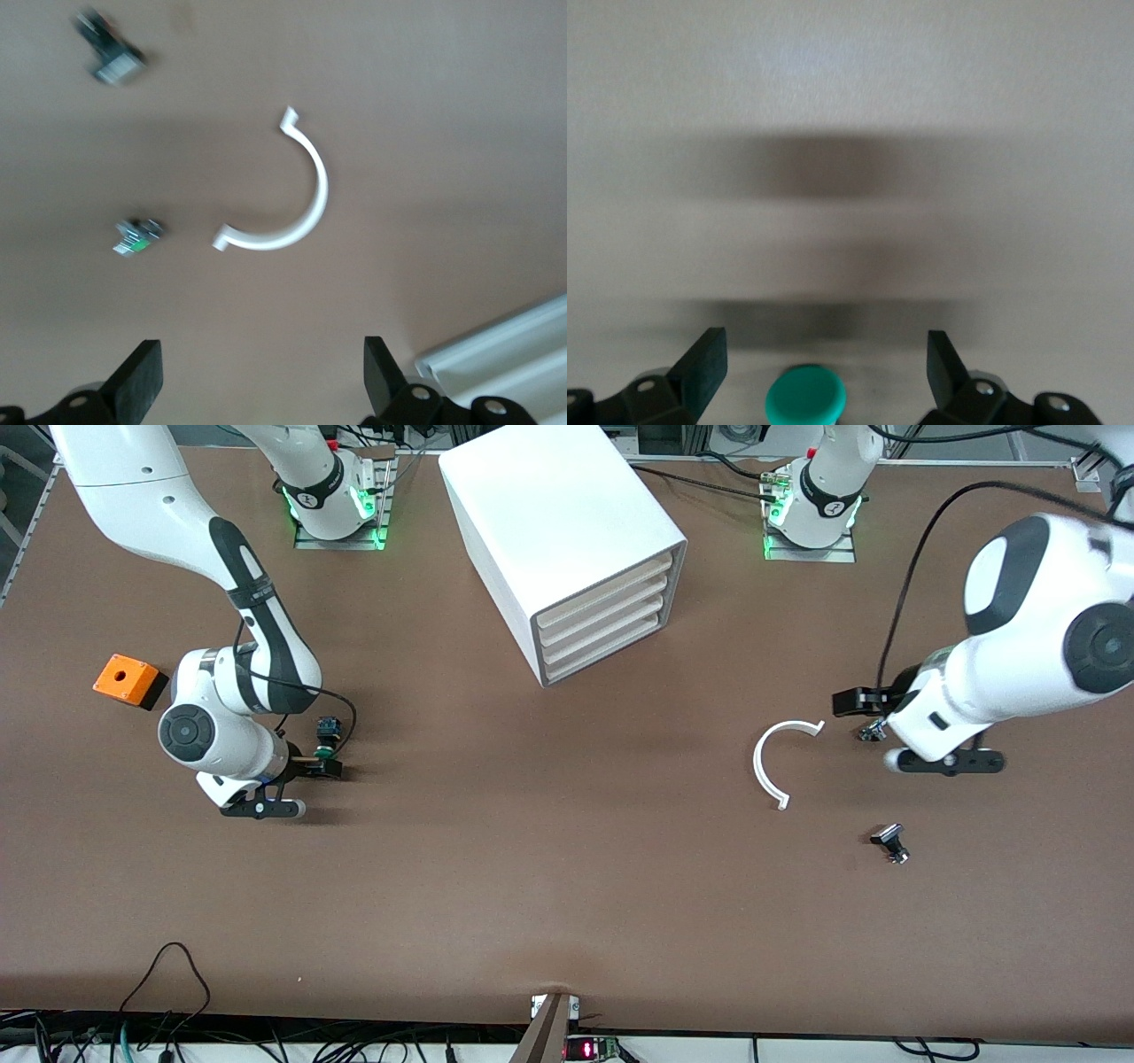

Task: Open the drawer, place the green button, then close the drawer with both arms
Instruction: 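Lift the green button with the right gripper while the left gripper reaches the drawer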

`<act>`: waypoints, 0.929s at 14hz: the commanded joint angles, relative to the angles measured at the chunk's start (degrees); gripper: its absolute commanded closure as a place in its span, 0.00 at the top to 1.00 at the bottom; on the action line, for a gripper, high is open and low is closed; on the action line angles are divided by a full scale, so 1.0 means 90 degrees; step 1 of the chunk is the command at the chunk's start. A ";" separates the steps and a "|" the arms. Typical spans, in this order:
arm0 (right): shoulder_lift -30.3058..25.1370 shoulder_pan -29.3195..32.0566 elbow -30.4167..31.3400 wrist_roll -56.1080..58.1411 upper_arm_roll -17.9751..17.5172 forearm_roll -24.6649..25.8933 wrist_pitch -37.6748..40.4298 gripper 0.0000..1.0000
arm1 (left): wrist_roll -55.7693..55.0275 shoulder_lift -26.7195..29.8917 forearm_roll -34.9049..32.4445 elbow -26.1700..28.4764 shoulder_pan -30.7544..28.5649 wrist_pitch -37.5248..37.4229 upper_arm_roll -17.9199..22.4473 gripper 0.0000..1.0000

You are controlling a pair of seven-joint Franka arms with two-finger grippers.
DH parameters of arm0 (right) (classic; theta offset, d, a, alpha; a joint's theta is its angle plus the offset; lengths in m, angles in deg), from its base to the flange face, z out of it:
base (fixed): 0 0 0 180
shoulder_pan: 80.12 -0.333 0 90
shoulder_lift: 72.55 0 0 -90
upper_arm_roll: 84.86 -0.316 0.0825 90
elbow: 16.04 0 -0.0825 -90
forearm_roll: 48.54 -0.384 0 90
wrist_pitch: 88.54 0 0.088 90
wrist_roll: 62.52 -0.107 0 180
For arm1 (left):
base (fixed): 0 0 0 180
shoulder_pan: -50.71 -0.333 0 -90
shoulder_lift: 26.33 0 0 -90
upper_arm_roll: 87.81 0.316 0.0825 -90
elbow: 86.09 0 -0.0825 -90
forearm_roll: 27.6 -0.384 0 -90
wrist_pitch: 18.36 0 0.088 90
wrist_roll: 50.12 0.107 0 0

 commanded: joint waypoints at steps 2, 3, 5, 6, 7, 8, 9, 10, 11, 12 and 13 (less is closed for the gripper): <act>-0.0698 -0.0029 0.0646 -0.0388 -0.0140 0.0031 -0.0090 1.00 | 0.0467 -0.0089 0.1306 0.0998 -0.0034 0.0290 -0.0027 1.00; -0.0767 -0.0039 0.0724 -0.0564 -0.0218 0.0041 -0.0090 1.00 | 0.0711 -0.0147 0.1659 0.1271 -0.0034 0.0523 -0.0027 1.00; -0.0845 -0.0039 0.0871 -0.0624 -0.0229 0.0050 -0.0110 1.00 | 0.1335 -0.0283 0.2284 0.1711 -0.0005 0.0944 -0.0027 1.00; -0.0874 -0.0030 0.0958 -0.0634 -0.0229 0.0050 -0.0119 1.00 | 0.1657 -0.0371 0.2558 0.1848 0.0034 0.1042 -0.0027 1.00; -0.0923 -0.0030 0.1066 -0.0634 -0.0229 0.0050 -0.0139 1.00 | 0.1941 -0.0459 0.2841 0.2014 0.0150 0.1121 -0.0037 1.00; -0.0962 -0.0039 0.1125 -0.0634 -0.0229 0.0050 -0.0149 1.00 | 0.2176 -0.0547 0.3134 0.2161 0.0248 0.1189 -0.0037 1.00; -0.0972 -0.0030 0.1183 -0.0634 -0.0229 0.0050 -0.0149 1.00 | 0.2371 -0.0654 0.3437 0.2278 0.0355 0.1209 -0.0046 1.00; -0.0982 -0.0030 0.1252 -0.0634 -0.0229 0.0050 -0.0168 1.00 | 0.2557 -0.0771 0.3778 0.2347 0.0472 0.1219 -0.0056 1.00; -0.1030 -0.0030 0.1378 -0.0634 -0.0229 0.0050 -0.0255 1.00 | 0.2772 -0.0869 0.4100 0.2445 0.0580 0.1335 -0.0056 1.00; -0.1079 -0.0030 0.1573 -0.0625 -0.0219 0.0050 -0.0459 1.00 | 0.2996 -0.0919 0.4423 0.2620 0.0678 0.1578 -0.0066 1.00; -0.1128 -0.0030 0.1758 -0.0624 -0.0219 0.0050 -0.0645 1.00 | 0.3269 -0.0977 0.4735 0.2786 0.0795 0.1812 -0.0095 1.00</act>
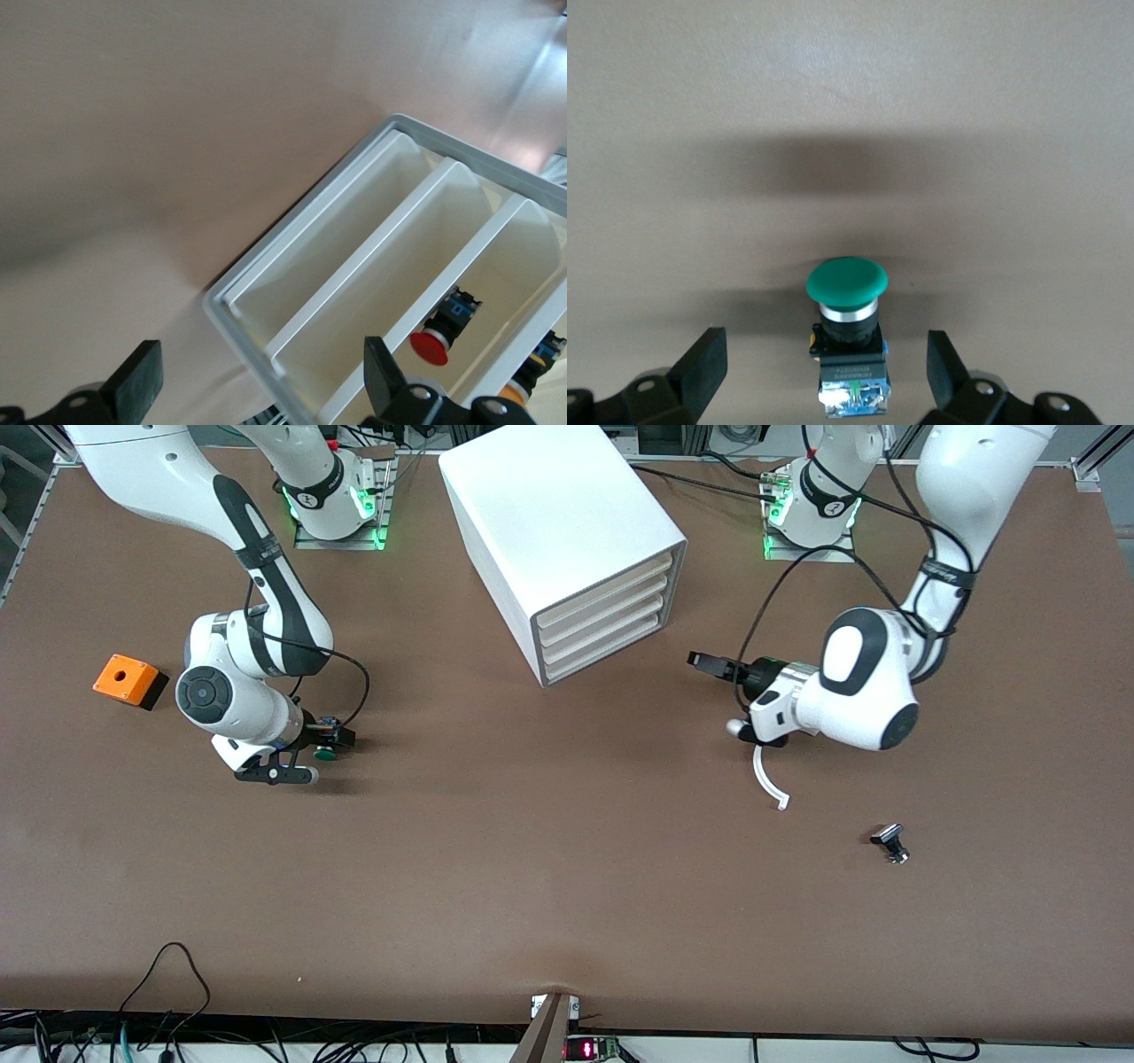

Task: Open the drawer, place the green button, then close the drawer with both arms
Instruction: 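Lift the green button with the right gripper while the left gripper reaches the drawer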

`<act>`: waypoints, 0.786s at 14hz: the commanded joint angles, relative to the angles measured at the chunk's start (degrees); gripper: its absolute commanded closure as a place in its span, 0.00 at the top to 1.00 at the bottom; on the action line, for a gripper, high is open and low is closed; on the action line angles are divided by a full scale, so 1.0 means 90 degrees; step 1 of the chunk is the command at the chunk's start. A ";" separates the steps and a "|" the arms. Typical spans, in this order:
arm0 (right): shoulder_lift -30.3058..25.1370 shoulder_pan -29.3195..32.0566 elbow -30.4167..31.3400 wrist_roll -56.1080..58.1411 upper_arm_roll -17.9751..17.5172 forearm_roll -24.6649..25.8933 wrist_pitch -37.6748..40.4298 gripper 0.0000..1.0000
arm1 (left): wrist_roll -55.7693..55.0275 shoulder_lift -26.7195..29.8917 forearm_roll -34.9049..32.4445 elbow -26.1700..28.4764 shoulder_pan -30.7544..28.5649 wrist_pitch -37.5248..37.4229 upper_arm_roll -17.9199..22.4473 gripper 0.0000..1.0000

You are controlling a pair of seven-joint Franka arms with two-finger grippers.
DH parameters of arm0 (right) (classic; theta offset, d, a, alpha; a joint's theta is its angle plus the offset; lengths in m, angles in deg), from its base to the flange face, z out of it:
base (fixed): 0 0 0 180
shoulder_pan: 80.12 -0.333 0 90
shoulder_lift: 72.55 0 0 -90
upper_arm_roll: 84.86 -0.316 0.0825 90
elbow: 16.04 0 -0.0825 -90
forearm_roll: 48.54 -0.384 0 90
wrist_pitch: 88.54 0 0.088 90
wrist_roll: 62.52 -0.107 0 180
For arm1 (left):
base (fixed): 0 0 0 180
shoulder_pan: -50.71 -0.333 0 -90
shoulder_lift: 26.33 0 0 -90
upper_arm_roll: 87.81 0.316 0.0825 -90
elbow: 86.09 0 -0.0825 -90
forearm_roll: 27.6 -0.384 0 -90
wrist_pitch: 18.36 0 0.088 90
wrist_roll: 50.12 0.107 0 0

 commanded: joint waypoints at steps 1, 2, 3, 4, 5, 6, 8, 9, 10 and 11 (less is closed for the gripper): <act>-0.0323 0.0016 0.0727 -0.0105 0.0000 0.0050 -0.0608 1.00 | 0.0761 -0.0060 0.0849 0.0422 0.0264 0.0535 -0.0073 0.99; -0.0314 0.0016 0.0893 -0.0105 0.0010 0.0050 -0.0881 1.00 | 0.0918 -0.0060 0.1035 0.0617 0.0410 0.0779 -0.0083 0.99; -0.0304 0.0016 0.1030 -0.0057 0.0019 0.0050 -0.1116 1.00 | 0.1016 -0.0060 0.1182 0.0754 0.0527 0.0936 -0.0132 0.99; -0.0294 0.0026 0.1099 -0.0056 0.0029 0.0050 -0.1215 1.00 | 0.1085 -0.0070 0.1319 0.0872 0.0567 0.1102 -0.0238 0.98; -0.0284 0.0026 0.1119 -0.0047 0.0039 0.0041 -0.1216 1.00 | 0.1201 -0.0089 0.1350 0.0999 0.0568 0.1345 -0.0385 0.97; -0.0255 0.0055 0.1119 -0.0037 0.0049 0.0041 -0.1225 1.00 | 0.1299 -0.0109 0.1360 0.1058 0.0568 0.1502 -0.0502 0.94; -0.0245 0.0094 0.1119 -0.0008 0.0049 0.0050 -0.1235 1.00 | 0.1320 -0.0148 0.1612 0.1146 0.0665 0.1630 -0.0630 0.89; -0.0245 0.0094 0.1109 0.0002 0.0049 0.0050 -0.1197 1.00 | 0.1320 -0.0158 0.1652 0.1146 0.0685 0.1641 -0.0630 0.85; -0.0245 0.0085 0.1109 0.0041 0.0049 0.0050 -0.1187 1.00 | 0.1320 -0.0167 0.1662 0.1156 0.0685 0.1641 -0.0640 0.73; -0.0245 0.0084 0.1109 0.0051 0.0049 0.0050 -0.1186 0.93 | 0.1320 -0.0177 0.1662 0.1214 0.0695 0.1631 -0.0659 0.60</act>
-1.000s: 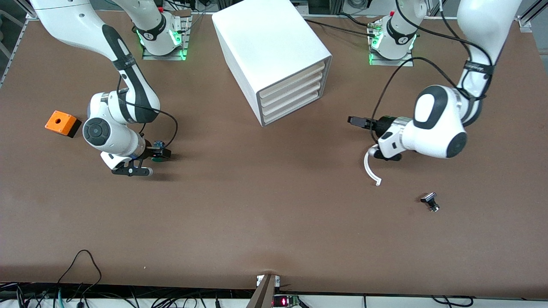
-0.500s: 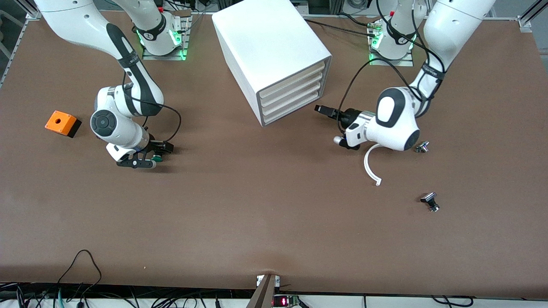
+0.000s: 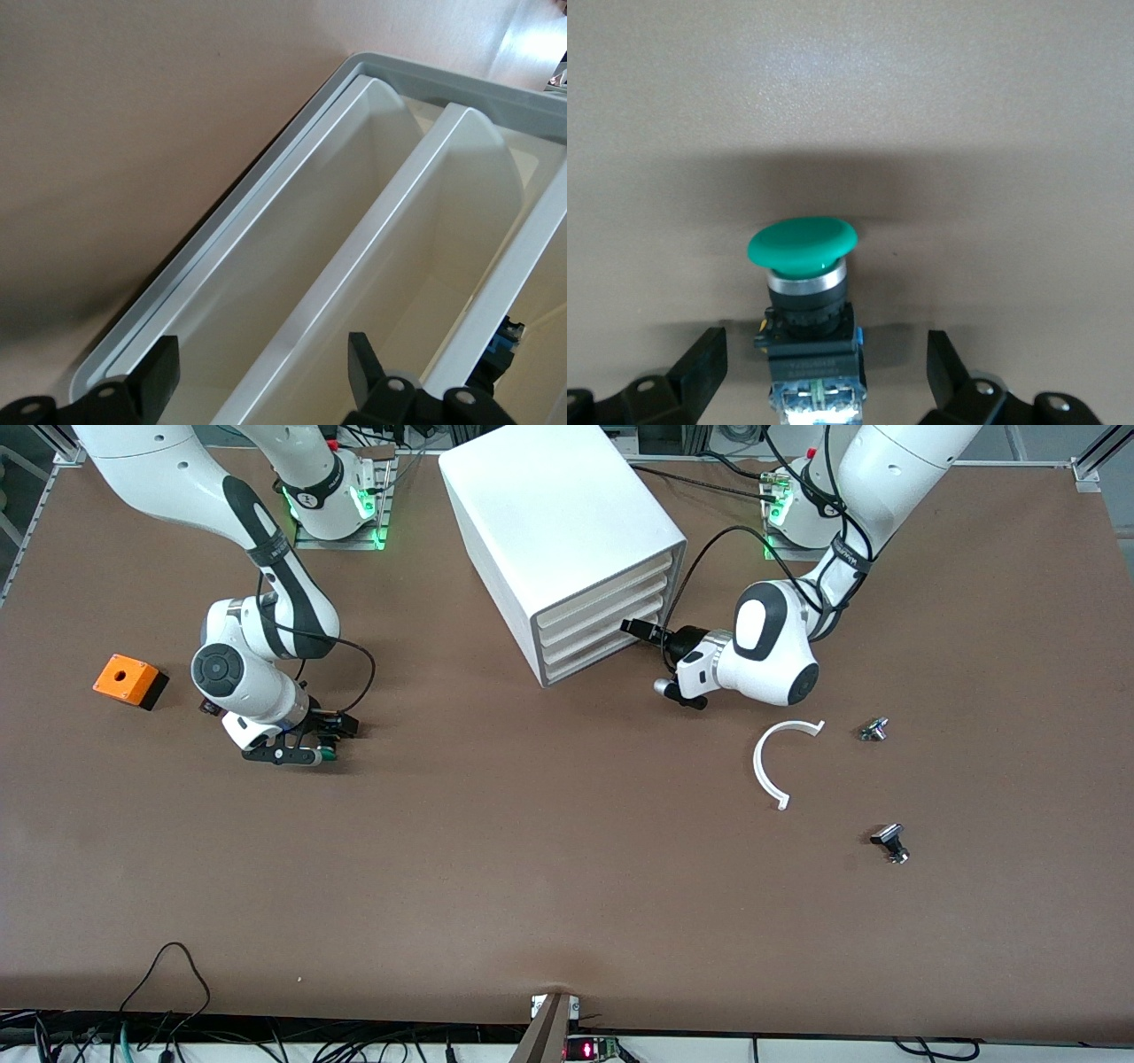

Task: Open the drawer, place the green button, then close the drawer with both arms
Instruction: 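Lift the green button with the right gripper while the left gripper reaches the drawer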

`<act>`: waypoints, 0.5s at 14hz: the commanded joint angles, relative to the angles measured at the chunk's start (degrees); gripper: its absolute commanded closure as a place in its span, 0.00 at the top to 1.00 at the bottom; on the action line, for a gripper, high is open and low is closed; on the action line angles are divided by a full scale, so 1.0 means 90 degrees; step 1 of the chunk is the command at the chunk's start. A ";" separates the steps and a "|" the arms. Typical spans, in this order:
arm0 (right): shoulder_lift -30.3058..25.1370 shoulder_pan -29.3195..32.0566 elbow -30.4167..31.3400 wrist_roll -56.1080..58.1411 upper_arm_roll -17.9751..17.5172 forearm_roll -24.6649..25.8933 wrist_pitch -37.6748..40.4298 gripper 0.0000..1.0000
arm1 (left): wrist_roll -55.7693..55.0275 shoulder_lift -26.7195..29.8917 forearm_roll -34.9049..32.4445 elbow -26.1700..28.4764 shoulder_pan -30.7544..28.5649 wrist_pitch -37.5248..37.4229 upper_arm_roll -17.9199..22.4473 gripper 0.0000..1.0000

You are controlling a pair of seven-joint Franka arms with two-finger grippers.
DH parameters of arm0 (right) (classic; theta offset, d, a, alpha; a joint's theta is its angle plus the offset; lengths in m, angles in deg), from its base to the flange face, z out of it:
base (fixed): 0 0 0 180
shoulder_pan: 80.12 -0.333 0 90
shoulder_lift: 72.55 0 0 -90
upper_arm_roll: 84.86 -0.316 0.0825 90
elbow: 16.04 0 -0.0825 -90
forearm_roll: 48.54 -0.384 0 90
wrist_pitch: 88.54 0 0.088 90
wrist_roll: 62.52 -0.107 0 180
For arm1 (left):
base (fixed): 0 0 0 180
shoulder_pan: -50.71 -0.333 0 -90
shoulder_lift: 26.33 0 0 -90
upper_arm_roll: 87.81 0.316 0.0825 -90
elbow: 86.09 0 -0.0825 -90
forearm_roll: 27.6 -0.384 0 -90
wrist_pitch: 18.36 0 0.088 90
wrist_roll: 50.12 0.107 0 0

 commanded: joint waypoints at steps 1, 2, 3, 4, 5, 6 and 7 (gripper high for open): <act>-0.0176 0.0026 0.0155 0.0039 -0.0014 0.0050 -0.0045 0.85 | 0.0216 -0.0015 0.0200 0.0121 0.0003 0.0081 -0.0098 0.51; -0.0156 0.0026 0.0136 0.0029 -0.0014 0.0050 -0.0036 0.77 | 0.0216 -0.0015 0.0219 0.0150 0.0003 0.0081 -0.0118 0.42; -0.0127 0.0026 0.0136 -0.0019 -0.0024 0.0050 -0.0036 0.74 | 0.0216 -0.0015 0.0219 0.0209 0.0003 0.0081 -0.0119 0.39; -0.0117 0.0026 0.0136 -0.0039 -0.0024 0.0050 -0.0036 0.72 | 0.0216 -0.0015 0.0248 0.0229 0.0003 0.0081 -0.0119 0.39; -0.0117 0.0026 0.0126 0.0009 -0.0024 0.0050 -0.0036 0.71 | 0.0216 -0.0015 0.0249 0.0248 0.0003 0.0081 -0.0119 0.40; -0.0117 0.0026 0.0116 0.0039 -0.0024 0.0059 -0.0036 0.69 | 0.0216 -0.0015 0.0249 0.0277 0.0013 0.0081 -0.0128 0.40; -0.0117 0.0017 0.0116 0.0049 -0.0033 0.0059 -0.0036 0.64 | 0.0207 -0.0035 0.0249 0.0287 0.0042 0.0081 -0.0196 0.40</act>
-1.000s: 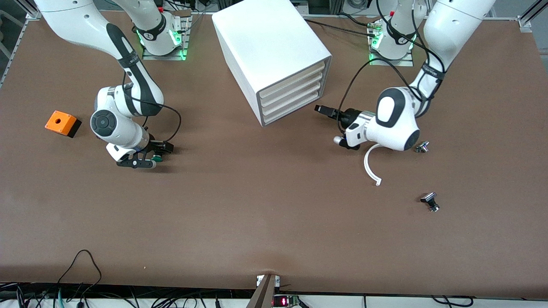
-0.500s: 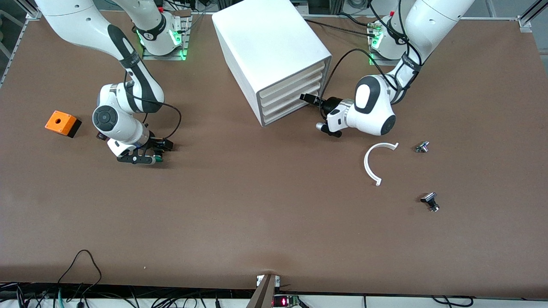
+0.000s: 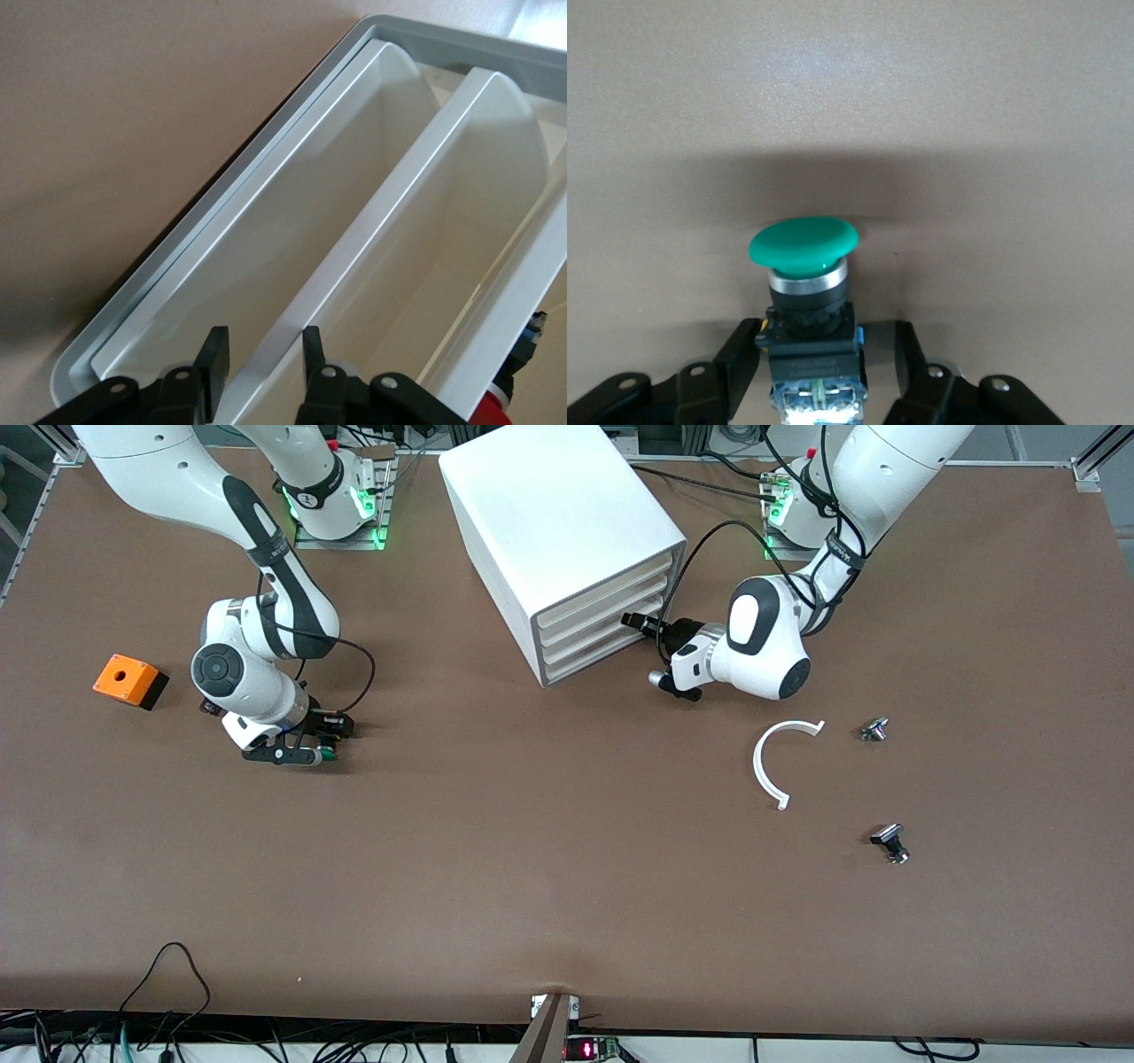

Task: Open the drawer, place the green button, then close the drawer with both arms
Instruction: 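Pull the lowest cabinet drawer open with the left gripper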

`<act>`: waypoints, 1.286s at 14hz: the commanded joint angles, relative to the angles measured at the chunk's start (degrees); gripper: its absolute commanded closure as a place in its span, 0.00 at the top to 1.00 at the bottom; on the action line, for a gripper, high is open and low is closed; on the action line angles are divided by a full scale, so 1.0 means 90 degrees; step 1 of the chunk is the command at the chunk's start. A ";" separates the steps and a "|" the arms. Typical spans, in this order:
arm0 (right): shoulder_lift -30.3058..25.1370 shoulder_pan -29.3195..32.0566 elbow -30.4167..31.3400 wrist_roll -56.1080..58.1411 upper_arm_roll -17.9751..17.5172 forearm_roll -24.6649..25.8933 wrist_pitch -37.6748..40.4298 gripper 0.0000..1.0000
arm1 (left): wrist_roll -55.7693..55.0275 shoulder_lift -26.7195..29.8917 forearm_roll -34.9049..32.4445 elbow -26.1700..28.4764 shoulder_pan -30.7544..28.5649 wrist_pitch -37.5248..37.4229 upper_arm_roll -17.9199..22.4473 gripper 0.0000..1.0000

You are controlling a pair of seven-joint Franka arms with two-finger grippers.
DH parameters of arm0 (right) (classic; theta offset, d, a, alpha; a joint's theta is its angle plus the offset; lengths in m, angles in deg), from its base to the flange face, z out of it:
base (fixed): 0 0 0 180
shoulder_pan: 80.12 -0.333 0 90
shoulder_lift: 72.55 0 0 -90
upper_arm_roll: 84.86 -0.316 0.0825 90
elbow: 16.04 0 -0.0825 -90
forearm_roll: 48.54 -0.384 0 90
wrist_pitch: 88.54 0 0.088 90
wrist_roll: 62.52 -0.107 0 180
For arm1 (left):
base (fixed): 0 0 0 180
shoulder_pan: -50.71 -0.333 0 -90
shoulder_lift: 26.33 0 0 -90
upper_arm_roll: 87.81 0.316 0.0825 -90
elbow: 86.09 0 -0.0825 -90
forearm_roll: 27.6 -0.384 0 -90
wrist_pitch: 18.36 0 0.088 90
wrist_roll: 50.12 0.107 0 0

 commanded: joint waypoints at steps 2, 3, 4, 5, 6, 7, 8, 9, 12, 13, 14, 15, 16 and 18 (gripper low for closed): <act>-0.0124 -0.0001 0.0106 0.0072 -0.0056 0.0068 -0.0036 0.57 | 0.0194 -0.0036 0.0211 0.0144 0.0056 0.0081 -0.0132 0.40; -0.0124 -0.0001 0.0087 0.0227 -0.0056 0.0068 -0.0036 0.51 | 0.0194 -0.0036 0.0202 0.0163 0.0066 0.0081 -0.0132 0.40; -0.0124 -0.0001 0.0068 0.0451 -0.0066 0.0068 -0.0026 0.46 | 0.0194 -0.0036 0.0202 0.0183 0.0056 0.0081 -0.0132 0.39; -0.0124 -0.0001 0.0058 0.0530 -0.0056 0.0068 -0.0036 0.43 | 0.0194 -0.0036 0.0202 0.0183 0.0056 0.0081 -0.0122 0.27; -0.0124 -0.0001 0.0058 0.0531 -0.0056 0.0068 -0.0036 0.41 | 0.0194 -0.0036 0.0202 0.0183 0.0056 0.0091 -0.0122 0.09; -0.0124 -0.0001 0.0038 0.0531 -0.0056 0.0068 -0.0036 0.40 | 0.0194 -0.0026 0.0192 0.0173 0.0046 0.0149 -0.0112 0.00; -0.0124 -0.0001 0.0009 0.0541 -0.0066 0.0068 -0.0026 0.39 | 0.0194 -0.0016 0.0182 0.0163 0.0008 0.0333 -0.0103 0.00; -0.0124 -0.0001 -0.0001 0.0541 -0.0066 0.0068 -0.0036 0.39 | 0.0185 -0.0016 0.0182 0.0163 -0.0022 0.0548 -0.0064 0.00; -0.0144 -0.0011 -0.0011 0.0560 -0.0075 0.0068 -0.0036 0.38 | 0.0204 0.0042 0.0065 0.0076 -0.0080 0.0716 0.0277 0.00; -0.0163 -0.0011 -0.0069 0.0570 -0.0085 0.0068 -0.0016 0.38 | 0.0204 0.0042 -0.0013 -0.0070 -0.0090 0.0716 0.0433 0.00; -0.0183 -0.0030 -0.0185 0.0570 -0.0085 0.0068 0.0138 0.37 | 0.0204 0.0042 -0.0178 -0.0168 -0.0090 0.0716 0.0580 0.00; -0.0183 -0.0031 -0.0380 0.0599 -0.0095 0.0068 0.0411 0.37 | 0.0194 0.0042 -0.0305 -0.0314 -0.0100 0.0716 0.0745 0.00; -0.0183 -0.0031 -0.0643 0.0590 -0.0095 0.0068 0.0771 0.37 | 0.0185 0.0042 -0.0326 -0.0470 -0.0148 0.0716 0.0931 0.00; -0.0183 -0.0031 -0.1180 0.0580 -0.0095 0.0068 0.1503 0.37 | 0.0194 0.0013 -0.0345 -0.0734 -0.0168 0.0716 0.1224 0.00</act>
